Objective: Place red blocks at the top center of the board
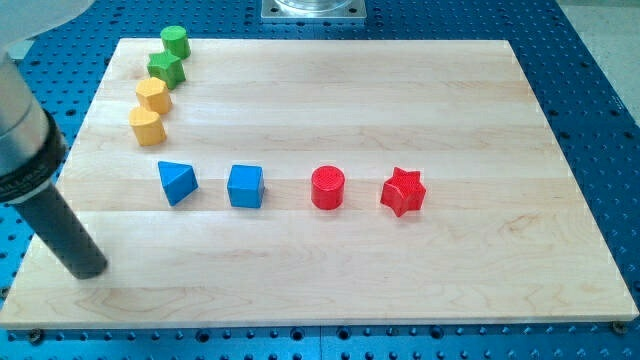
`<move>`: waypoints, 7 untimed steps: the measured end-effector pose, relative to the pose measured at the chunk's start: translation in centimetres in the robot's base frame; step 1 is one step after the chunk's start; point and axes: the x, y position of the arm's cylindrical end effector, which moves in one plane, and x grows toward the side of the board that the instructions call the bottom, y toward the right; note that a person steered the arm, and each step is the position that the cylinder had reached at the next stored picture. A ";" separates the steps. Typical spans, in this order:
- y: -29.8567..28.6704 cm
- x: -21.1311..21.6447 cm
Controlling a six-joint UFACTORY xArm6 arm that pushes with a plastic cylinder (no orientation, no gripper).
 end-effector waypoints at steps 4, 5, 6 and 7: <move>31.5 -0.8; 35.1 -3.2; 34.8 -6.0; 35.0 -8.8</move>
